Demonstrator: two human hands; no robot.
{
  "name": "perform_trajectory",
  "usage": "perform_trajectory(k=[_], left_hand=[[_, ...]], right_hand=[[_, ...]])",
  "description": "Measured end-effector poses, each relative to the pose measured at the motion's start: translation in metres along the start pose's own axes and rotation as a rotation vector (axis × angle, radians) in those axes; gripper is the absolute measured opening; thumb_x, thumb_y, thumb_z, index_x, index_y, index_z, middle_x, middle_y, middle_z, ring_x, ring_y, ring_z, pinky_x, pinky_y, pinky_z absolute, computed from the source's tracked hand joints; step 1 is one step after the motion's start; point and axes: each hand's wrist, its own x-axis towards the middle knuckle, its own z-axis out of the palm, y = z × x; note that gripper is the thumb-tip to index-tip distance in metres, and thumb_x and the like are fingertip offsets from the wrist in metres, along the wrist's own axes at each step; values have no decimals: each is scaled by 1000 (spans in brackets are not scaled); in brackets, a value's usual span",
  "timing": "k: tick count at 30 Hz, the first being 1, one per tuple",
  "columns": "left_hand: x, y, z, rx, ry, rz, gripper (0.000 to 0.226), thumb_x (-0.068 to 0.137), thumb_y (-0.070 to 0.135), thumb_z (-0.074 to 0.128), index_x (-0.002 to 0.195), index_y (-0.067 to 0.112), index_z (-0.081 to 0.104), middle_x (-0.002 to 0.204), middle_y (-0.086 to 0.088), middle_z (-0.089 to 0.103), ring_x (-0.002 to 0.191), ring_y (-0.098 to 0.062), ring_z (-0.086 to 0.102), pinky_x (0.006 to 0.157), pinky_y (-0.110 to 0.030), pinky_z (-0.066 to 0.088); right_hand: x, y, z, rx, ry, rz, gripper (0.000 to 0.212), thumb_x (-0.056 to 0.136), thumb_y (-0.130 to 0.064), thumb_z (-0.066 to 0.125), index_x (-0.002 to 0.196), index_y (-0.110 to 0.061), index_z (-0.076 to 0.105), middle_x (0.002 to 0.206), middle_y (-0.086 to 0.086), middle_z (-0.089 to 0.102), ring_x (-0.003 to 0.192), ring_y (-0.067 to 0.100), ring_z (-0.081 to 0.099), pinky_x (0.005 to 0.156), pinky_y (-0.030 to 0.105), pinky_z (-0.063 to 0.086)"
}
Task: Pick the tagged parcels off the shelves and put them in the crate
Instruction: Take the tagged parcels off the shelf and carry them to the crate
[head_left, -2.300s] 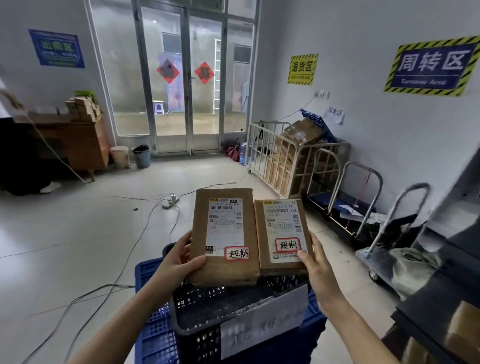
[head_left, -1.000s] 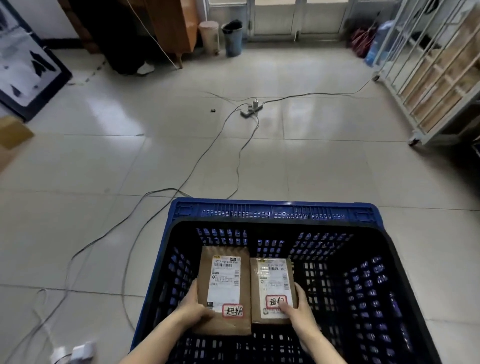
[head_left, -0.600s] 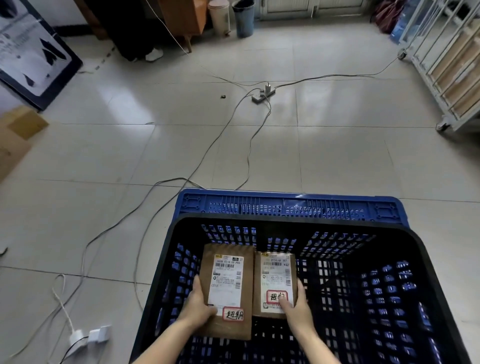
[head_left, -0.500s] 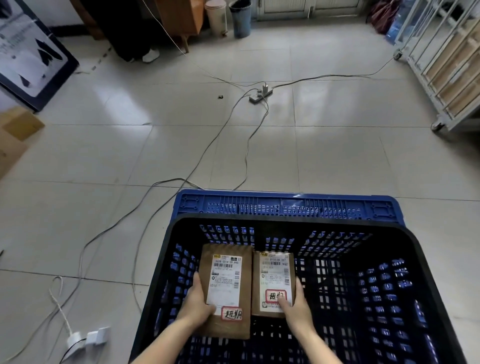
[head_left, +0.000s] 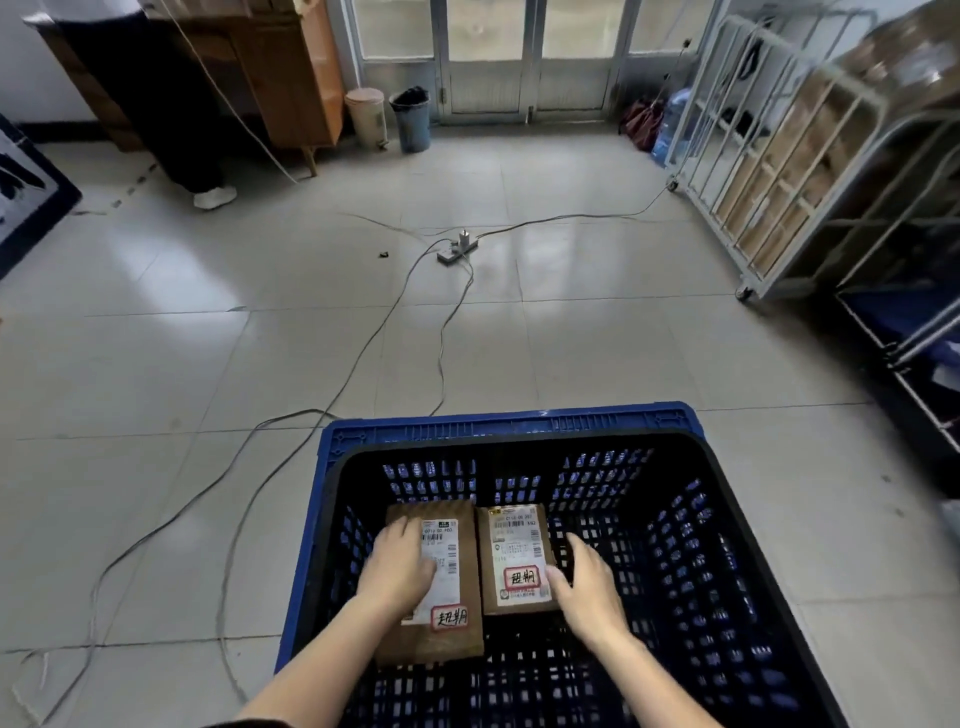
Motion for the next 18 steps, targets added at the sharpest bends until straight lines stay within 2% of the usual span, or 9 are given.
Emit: perform_trajectory(k=[7,14,18], left_hand=[[-52,13,-32,128,24,206,64,94,32,47,148,10,22,155,-5,26,143,-21,22,117,-31,20],[-126,32,-54,221,177,510,61,93,35,48,146,11,28,152,-3,33,140,-19,28,115,-29,21],[-170,45,-53,230,189,642,63,93,36,50,146,11,28,152,-4,33,141,-20,26,117,-30,21]], right_hand=[[-69,-18,-28,-106,125,-72,58,95,-38,45,145,-14,26,151,1,31,139,16,26,113,30,25],[-165,-20,-50,-201,298,-92,57,96,-40,43,145,-15,29,151,0,32,140,17,25,114,29,24],[-220,-12,-61,-224,401,-75,57,95,-40,43,145,-15,29,150,0,32,139,16,25,113,30,24]])
